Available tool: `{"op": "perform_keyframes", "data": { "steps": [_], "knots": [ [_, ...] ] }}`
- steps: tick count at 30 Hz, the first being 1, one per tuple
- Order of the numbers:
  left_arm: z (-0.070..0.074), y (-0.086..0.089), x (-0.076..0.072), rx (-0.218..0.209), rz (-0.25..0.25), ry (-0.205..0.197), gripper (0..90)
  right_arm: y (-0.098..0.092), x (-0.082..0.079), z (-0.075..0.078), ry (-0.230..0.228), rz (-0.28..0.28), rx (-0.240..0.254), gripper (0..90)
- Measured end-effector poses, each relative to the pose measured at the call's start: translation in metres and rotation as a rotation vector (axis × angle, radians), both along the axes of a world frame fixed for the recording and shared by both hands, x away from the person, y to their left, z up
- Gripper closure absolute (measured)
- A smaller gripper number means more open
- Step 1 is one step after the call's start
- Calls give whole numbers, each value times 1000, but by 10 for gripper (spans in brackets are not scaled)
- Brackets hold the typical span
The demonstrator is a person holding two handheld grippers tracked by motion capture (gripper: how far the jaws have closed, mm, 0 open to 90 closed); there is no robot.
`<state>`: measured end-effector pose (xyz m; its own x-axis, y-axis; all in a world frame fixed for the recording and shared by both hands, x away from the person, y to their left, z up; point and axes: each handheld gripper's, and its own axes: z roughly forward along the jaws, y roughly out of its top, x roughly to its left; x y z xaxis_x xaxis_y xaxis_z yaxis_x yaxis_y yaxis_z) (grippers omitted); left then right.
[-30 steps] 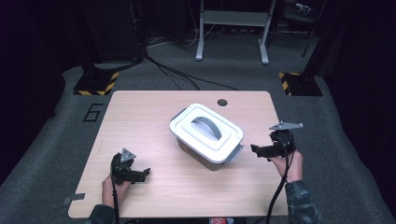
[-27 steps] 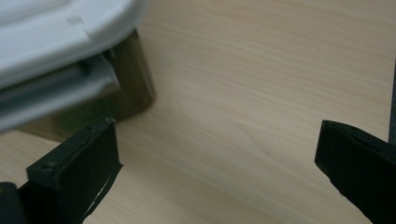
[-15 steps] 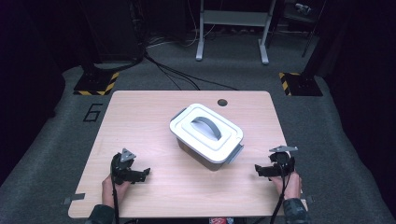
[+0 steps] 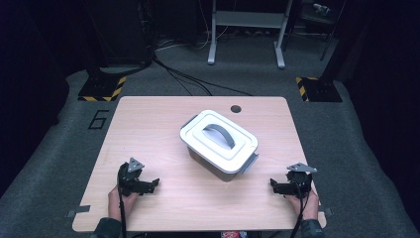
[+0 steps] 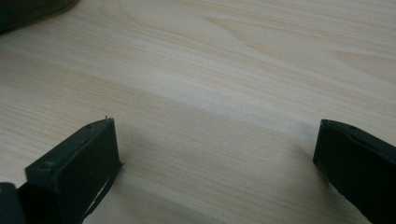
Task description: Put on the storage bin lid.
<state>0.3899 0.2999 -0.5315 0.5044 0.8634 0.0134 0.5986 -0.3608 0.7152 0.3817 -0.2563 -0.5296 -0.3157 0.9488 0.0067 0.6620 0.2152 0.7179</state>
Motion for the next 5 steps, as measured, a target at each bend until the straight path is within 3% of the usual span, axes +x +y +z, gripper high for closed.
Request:
{"op": "perform_keyframes", "data": {
  "steps": [1,5],
  "knots": [
    [0,0,0,0,0,0,3,-2,0,0,1,19,-11,0],
    [0,0,0,1,1,-2,2,-1,-2,0,4,9,-6,0]
  ]
}}
